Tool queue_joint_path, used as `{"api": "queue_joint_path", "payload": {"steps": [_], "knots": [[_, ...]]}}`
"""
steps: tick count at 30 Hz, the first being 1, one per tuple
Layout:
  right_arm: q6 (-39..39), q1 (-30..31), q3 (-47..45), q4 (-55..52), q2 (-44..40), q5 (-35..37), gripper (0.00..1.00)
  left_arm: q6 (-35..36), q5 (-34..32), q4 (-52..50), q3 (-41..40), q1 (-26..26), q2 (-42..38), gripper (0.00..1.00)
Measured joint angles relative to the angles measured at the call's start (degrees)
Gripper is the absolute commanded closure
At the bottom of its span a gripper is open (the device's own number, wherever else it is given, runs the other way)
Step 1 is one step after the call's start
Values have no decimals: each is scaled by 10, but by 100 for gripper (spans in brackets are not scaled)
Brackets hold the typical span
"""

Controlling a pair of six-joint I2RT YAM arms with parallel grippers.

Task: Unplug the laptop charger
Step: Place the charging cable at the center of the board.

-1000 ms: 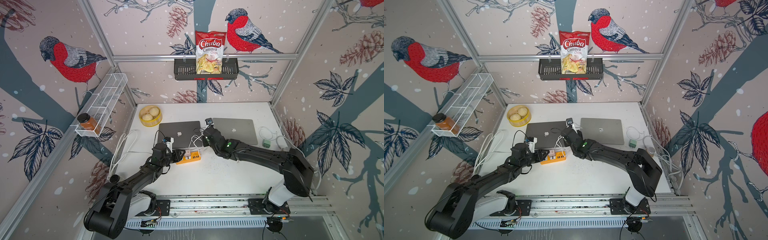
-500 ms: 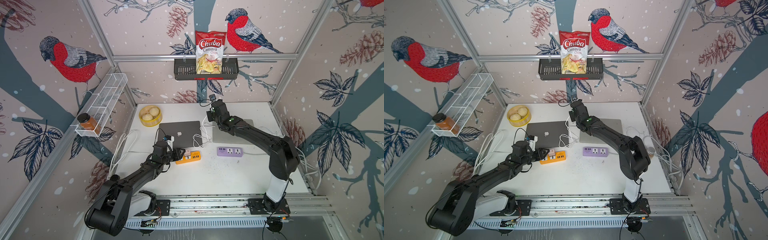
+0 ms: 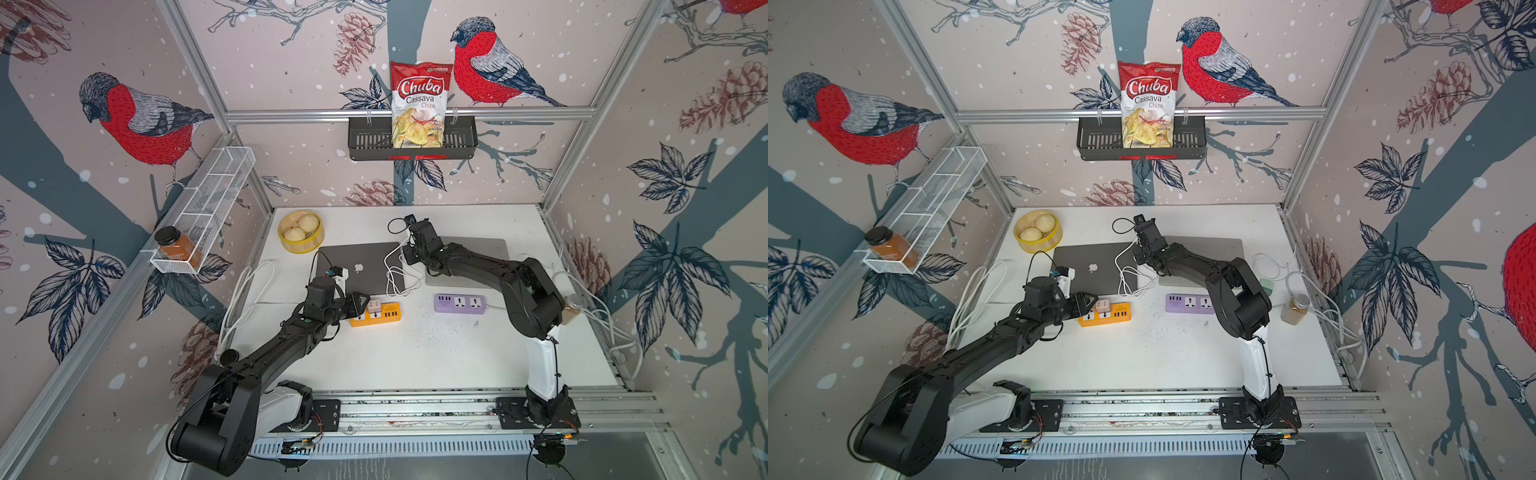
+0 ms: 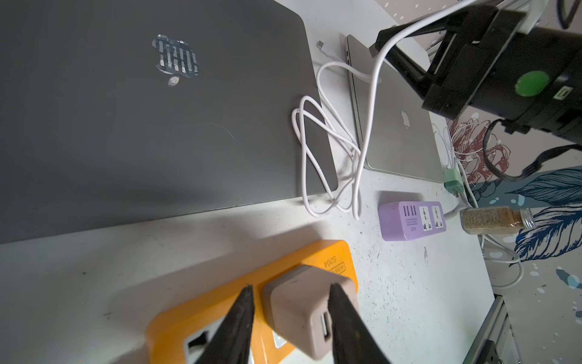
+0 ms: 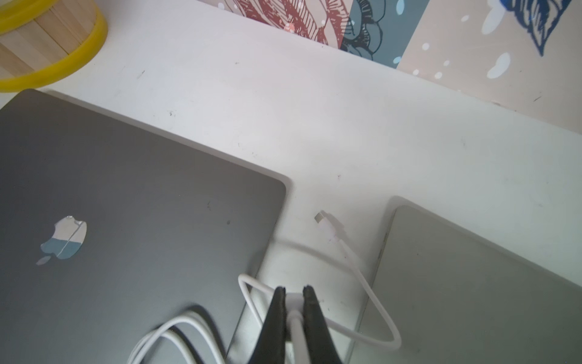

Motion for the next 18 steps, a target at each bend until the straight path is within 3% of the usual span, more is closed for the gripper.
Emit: {"api": "queue_joint_path", "payload": {"steps": [6, 11, 18], "knots": [[12, -2, -27, 13, 3, -4, 45, 0, -13, -27, 1, 0, -24, 59], [15, -5, -63, 14, -23, -3, 37, 0, -21, -54, 4, 0, -38, 59], [27, 32, -169, 40, -170, 8, 26, 0, -40, -91, 14, -6, -56, 57]]}}
